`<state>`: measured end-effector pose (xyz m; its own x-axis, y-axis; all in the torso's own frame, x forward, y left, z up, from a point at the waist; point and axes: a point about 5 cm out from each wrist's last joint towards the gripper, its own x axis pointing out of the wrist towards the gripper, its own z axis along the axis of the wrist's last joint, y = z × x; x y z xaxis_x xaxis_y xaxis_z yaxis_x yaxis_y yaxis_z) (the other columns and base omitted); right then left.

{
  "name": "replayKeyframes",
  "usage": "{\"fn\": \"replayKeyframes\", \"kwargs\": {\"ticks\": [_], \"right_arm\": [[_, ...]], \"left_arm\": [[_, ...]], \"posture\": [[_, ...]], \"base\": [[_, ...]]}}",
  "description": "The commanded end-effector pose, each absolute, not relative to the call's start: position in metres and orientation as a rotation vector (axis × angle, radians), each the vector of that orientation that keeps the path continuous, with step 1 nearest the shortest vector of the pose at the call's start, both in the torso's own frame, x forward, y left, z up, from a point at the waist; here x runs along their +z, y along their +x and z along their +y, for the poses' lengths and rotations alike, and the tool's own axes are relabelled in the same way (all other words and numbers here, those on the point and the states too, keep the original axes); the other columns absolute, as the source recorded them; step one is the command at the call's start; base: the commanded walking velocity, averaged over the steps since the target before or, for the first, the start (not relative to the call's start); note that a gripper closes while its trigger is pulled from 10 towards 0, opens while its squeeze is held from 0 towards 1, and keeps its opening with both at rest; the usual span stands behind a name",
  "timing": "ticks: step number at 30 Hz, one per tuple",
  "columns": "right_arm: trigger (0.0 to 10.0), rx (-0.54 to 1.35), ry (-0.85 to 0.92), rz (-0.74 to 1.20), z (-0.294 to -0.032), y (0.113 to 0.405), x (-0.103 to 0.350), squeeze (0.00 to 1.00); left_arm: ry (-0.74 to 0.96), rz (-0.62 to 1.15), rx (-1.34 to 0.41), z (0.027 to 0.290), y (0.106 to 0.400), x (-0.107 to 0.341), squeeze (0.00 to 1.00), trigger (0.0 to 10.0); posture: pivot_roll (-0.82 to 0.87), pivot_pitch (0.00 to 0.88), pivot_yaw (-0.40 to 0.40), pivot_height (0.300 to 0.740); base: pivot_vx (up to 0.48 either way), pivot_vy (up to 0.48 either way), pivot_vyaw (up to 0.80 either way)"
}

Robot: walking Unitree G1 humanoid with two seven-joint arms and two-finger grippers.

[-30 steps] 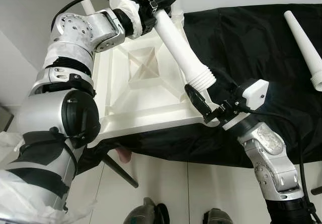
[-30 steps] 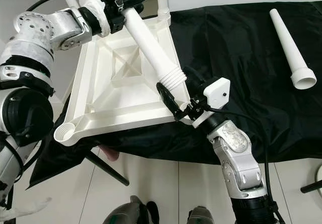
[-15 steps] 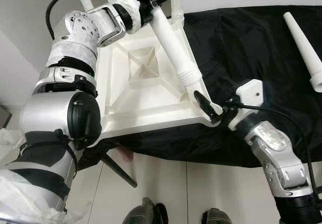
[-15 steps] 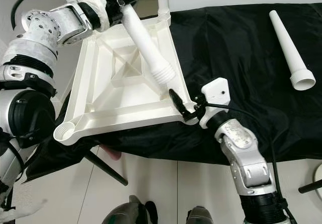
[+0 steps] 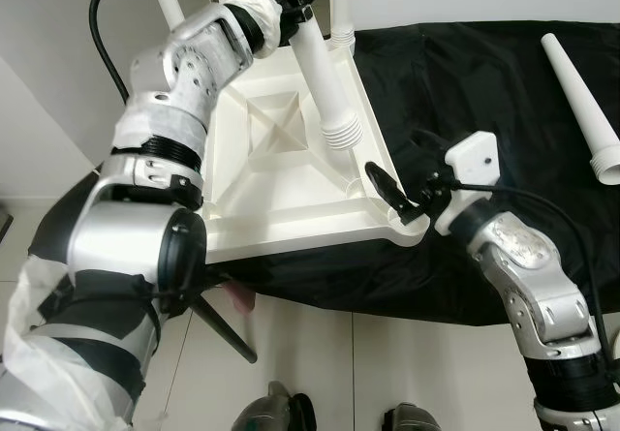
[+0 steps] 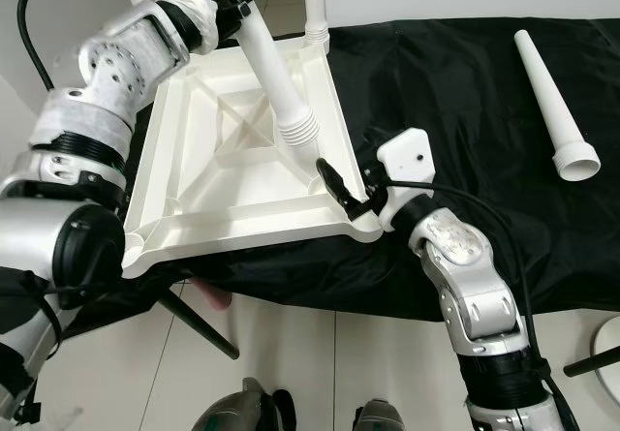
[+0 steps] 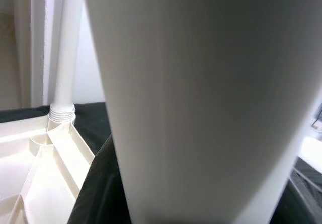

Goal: Building children table

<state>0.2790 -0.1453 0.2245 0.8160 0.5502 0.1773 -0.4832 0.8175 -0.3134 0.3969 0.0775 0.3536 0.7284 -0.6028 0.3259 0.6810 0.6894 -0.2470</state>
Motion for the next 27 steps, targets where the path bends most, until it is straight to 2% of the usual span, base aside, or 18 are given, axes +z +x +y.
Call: {"fn": "replayKeyframes", "kwargs": {"ticks": [1,5,10,15,27], "right_arm": [[10.0,0.583,-0.263,-0.276,-0.136,0.280,0.228,0.00],[10.0,0.573,-0.289,-0.290,-0.129,0.287,0.233,0.00],[10.0,0.571,-0.292,-0.291,-0.127,0.289,0.234,0.00],[10.0,0.502,-0.332,-0.257,-0.123,0.305,0.232,0.00],[10.0,0.420,-0.339,-0.245,-0.116,0.324,0.234,0.00]], "left_arm": [[-0.307,-0.292,-0.836,0.071,0.389,0.356,0.00,10.0],[-0.248,-0.332,-0.863,0.052,0.378,0.352,0.00,10.0],[-0.246,-0.341,-0.870,0.047,0.374,0.352,0.00,10.0],[-0.209,-0.397,-0.898,0.027,0.359,0.352,0.00,10.0],[-0.162,-0.434,-0.916,0.010,0.341,0.347,0.00,10.0]], "posture": [[-0.05,0.001,0.126,0.740],[-0.05,0.000,0.123,0.740],[-0.05,0.000,0.119,0.740],[-0.05,0.000,0.114,0.740],[-0.04,0.000,0.113,0.740]], "base": [[0.000,0.000,0.00],[0.000,0.000,0.00],[0.000,0.000,0.00],[0.000,0.000,0.00],[0.000,0.000,0.00]]}}
